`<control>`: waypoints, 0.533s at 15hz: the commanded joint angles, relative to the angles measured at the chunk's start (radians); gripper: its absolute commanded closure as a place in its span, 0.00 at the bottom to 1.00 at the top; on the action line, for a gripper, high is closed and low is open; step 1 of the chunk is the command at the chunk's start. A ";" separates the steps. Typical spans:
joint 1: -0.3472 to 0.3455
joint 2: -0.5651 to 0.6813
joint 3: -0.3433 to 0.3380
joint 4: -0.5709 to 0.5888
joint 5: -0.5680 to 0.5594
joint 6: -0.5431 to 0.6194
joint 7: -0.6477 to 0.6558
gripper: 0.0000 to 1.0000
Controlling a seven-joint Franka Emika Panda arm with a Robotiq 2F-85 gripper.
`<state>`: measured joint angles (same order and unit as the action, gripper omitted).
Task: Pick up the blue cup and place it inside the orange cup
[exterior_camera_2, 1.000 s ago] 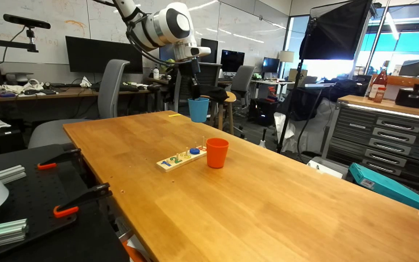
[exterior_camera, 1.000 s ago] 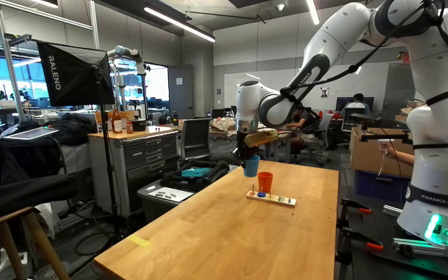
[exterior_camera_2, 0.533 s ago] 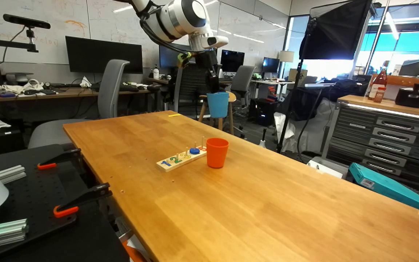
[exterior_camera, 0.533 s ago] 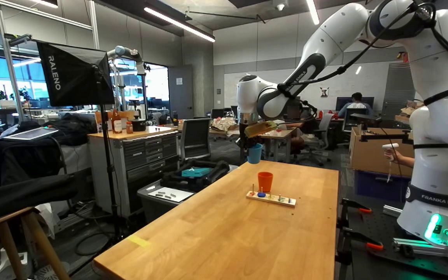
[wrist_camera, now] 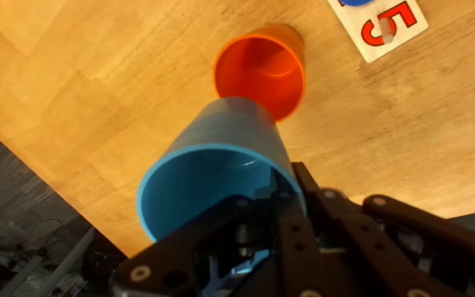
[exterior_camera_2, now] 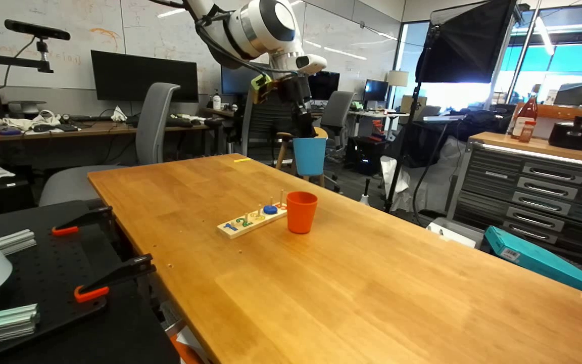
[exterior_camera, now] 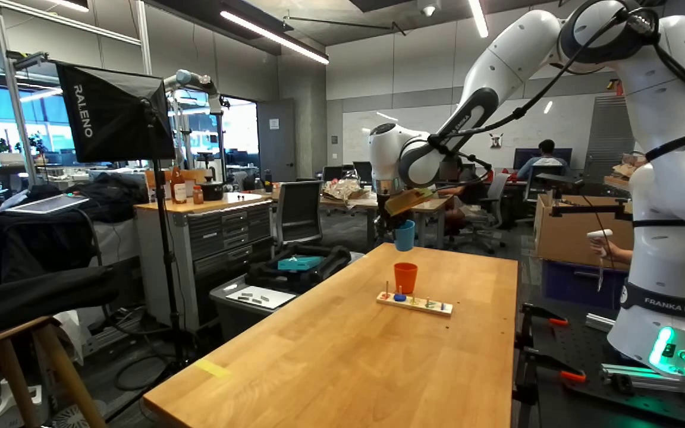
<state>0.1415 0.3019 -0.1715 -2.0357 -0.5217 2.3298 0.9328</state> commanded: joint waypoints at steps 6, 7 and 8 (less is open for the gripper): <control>-0.009 -0.026 0.008 -0.082 -0.043 0.012 0.036 0.99; -0.007 -0.023 0.008 -0.085 -0.044 0.018 0.043 0.99; -0.007 -0.021 0.009 -0.087 -0.043 0.022 0.048 0.99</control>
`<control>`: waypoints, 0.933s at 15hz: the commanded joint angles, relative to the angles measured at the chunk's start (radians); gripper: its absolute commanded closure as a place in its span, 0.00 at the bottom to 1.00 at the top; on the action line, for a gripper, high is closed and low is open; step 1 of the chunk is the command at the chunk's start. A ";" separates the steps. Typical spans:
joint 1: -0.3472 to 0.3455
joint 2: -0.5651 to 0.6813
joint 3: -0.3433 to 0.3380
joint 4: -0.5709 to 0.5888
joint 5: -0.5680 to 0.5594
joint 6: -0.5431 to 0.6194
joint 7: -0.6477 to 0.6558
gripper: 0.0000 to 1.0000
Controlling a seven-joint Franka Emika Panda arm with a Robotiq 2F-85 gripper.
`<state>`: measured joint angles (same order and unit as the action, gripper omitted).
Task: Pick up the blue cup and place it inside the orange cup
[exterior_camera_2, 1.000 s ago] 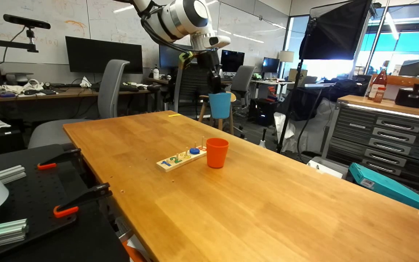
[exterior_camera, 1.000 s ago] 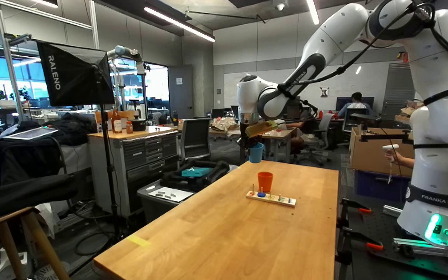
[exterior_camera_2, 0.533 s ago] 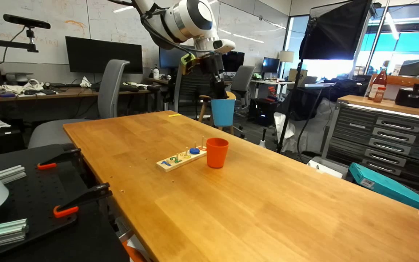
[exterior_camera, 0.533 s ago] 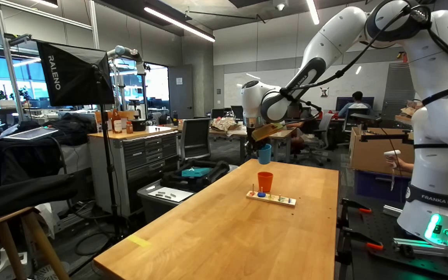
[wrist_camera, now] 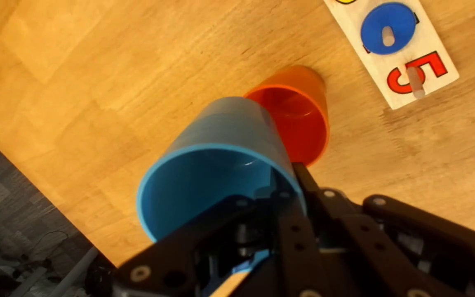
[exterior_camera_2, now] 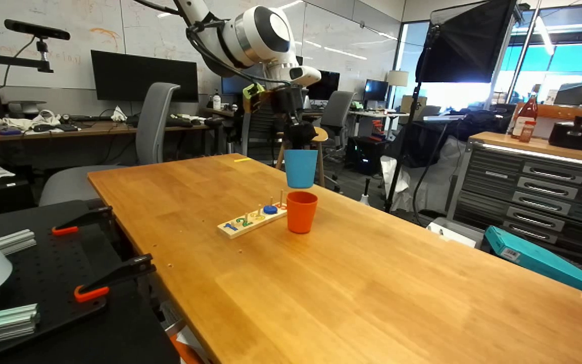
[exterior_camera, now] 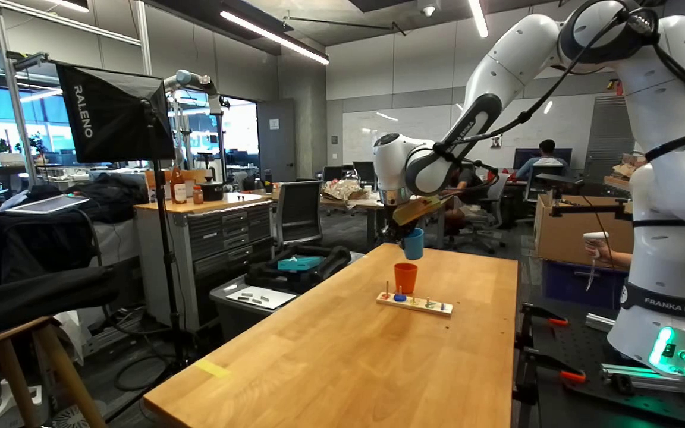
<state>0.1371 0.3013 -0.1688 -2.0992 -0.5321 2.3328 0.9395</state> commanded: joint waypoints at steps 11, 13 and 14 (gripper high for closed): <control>0.012 0.010 0.016 -0.019 -0.029 0.073 0.118 0.99; 0.015 0.010 0.016 -0.019 -0.029 0.064 0.130 0.99; 0.019 0.003 0.018 -0.026 -0.029 0.058 0.132 0.99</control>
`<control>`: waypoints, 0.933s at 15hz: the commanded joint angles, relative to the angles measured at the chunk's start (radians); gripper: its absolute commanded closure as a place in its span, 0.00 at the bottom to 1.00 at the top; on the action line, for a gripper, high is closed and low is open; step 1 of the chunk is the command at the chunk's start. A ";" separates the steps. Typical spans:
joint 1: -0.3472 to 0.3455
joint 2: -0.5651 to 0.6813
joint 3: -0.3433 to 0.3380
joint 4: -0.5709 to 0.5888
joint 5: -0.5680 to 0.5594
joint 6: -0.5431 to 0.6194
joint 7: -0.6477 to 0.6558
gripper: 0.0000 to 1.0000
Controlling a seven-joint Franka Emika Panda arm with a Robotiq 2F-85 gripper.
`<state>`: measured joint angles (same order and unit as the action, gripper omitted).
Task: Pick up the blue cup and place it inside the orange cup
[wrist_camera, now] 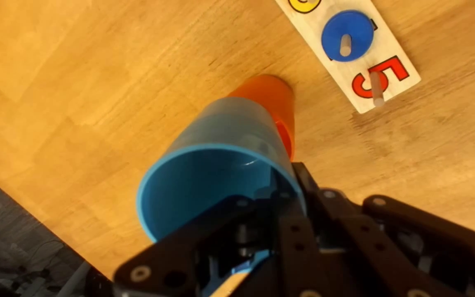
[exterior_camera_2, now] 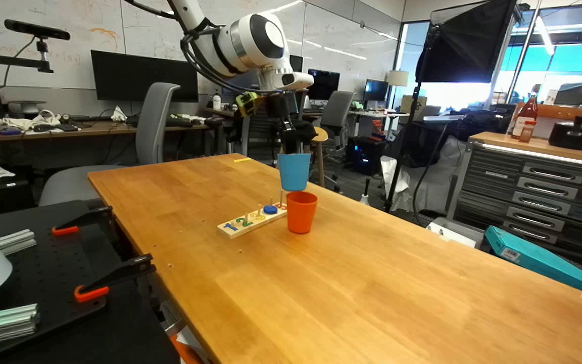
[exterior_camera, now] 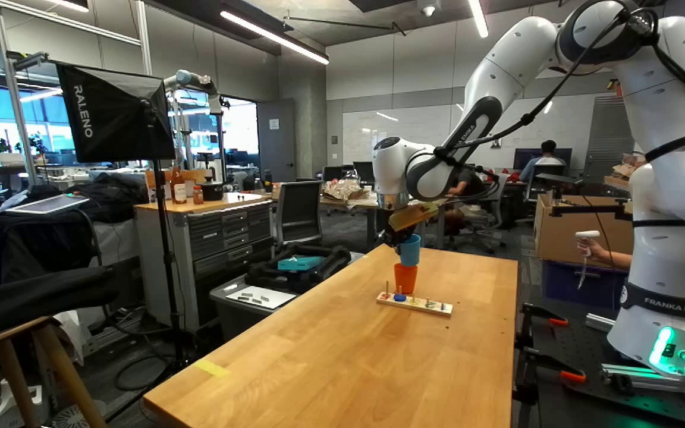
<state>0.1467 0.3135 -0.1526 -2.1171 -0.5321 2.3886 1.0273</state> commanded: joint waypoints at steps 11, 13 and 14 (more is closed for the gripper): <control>0.027 -0.033 0.029 -0.025 -0.018 -0.026 0.066 0.99; 0.022 -0.016 0.024 0.004 -0.019 -0.027 0.077 0.99; 0.020 -0.010 0.021 0.018 -0.019 -0.028 0.083 0.99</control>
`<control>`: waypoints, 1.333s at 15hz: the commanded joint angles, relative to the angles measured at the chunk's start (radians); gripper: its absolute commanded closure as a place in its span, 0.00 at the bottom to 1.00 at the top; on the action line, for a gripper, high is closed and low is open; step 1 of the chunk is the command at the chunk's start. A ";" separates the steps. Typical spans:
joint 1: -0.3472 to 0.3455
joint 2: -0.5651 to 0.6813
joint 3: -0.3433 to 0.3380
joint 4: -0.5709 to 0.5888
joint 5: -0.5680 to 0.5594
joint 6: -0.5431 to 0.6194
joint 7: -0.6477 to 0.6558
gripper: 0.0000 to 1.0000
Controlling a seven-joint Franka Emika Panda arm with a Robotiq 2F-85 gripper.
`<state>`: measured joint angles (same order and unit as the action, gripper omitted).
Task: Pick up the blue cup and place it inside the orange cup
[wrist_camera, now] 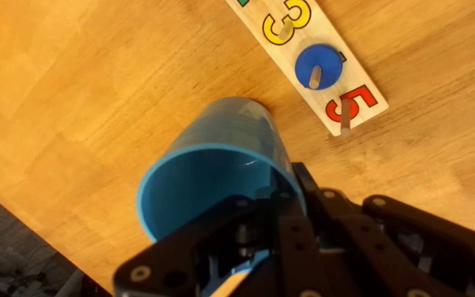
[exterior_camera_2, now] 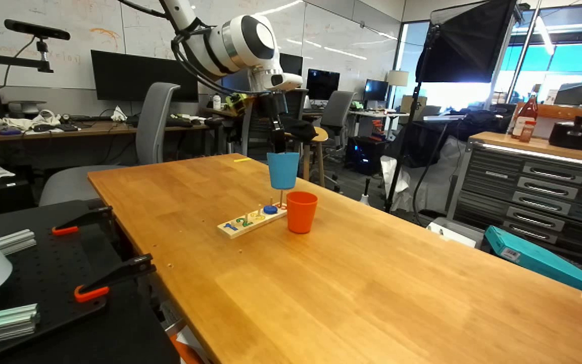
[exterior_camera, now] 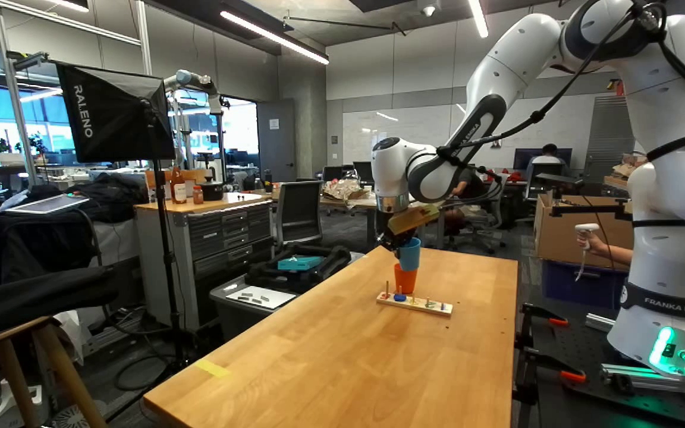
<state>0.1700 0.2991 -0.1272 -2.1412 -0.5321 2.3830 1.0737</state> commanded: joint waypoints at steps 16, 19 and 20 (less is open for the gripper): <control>-0.022 0.060 -0.043 0.107 -0.033 -0.010 0.081 0.64; -0.022 0.064 -0.045 0.108 -0.031 -0.010 0.091 0.39; -0.022 0.062 -0.044 0.108 -0.027 -0.012 0.092 0.32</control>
<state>0.1432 0.3441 -0.1628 -2.0623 -0.5322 2.3827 1.1305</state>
